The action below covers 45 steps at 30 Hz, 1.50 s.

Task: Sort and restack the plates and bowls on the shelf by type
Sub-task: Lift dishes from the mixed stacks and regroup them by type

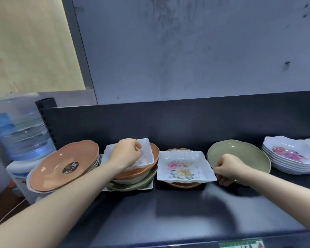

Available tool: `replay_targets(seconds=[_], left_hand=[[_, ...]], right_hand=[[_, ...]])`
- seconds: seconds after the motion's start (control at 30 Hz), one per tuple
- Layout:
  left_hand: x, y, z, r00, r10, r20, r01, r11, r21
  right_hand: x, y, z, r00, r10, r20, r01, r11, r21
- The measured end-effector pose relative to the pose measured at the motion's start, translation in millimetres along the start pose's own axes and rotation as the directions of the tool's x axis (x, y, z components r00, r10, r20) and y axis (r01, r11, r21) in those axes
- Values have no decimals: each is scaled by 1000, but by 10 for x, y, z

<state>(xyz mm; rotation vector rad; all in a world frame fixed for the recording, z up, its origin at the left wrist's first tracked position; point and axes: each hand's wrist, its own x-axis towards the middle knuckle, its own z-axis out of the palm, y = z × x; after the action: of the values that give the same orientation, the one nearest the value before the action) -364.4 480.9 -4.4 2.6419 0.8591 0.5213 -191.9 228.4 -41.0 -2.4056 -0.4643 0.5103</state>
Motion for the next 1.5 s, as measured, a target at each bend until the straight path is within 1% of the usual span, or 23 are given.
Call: replay_targets(seconds=[0.03,0.07,0.1,0.23,0.3,0.4,0.47,0.57,0.73,0.87,0.93,1.07,1.2,1.23,1.3,1.37,1.4,1.5], left_hand=[[-39,-26,-18,1000,-15,-15,15,1000,27],[-87,-56,-43,999,-33,-33,35,998,48],[-136,-91,-77,997,-58,-48,61,996,63],[-335,-209,-216,983,-144,-111,157,980,125],[-407,-254,-262,970,-185,-156,208,968,142],[-497,-321,-283,949,-241,-206,279,942,187],[-563,-328,-280,934,-294,-204,337,913,228],[-607,-316,-248,922,-351,-165,386,868,312],[-519,-180,-188,891,-423,-164,453,814,364],[-421,-60,-132,854,-496,-156,514,760,398],[-359,-63,-111,818,-557,-143,565,729,386],[-263,-94,-162,713,-690,-126,695,672,257],[-149,-145,-224,660,-745,-99,751,652,105],[-105,-196,-233,643,-762,-77,765,643,29],[-77,-211,-260,583,-812,-34,796,579,-177],[-81,-169,-280,576,-817,-13,760,542,-360],[-94,-125,-288,582,-813,15,741,523,-421],[-166,-22,-334,600,-799,52,689,483,-540]], right_hand=[[32,3,7,999,16,34,-21,991,130],[58,0,4,998,25,59,-37,974,222],[84,-3,-5,997,27,79,-47,962,267],[132,-1,20,980,-22,196,-35,958,283],[176,19,60,969,-27,246,-52,950,309],[253,25,81,960,-23,281,-76,938,338],[291,22,56,953,-43,300,-74,926,369],[332,32,-8,948,-80,307,-59,907,416],[362,81,-110,949,-126,288,-3,912,411],[391,140,-156,951,-141,276,-1,890,456],[411,168,-185,953,-151,264,12,886,463],[439,201,-259,955,-163,248,26,879,476],[430,194,-316,955,-175,239,37,871,490],[425,190,-326,955,-180,234,43,870,492],[420,190,-340,956,-185,226,50,866,498],[414,190,-344,956,-186,228,47,862,505],[407,190,-345,955,-187,230,45,859,511],[396,189,-340,954,-188,233,42,854,518]])
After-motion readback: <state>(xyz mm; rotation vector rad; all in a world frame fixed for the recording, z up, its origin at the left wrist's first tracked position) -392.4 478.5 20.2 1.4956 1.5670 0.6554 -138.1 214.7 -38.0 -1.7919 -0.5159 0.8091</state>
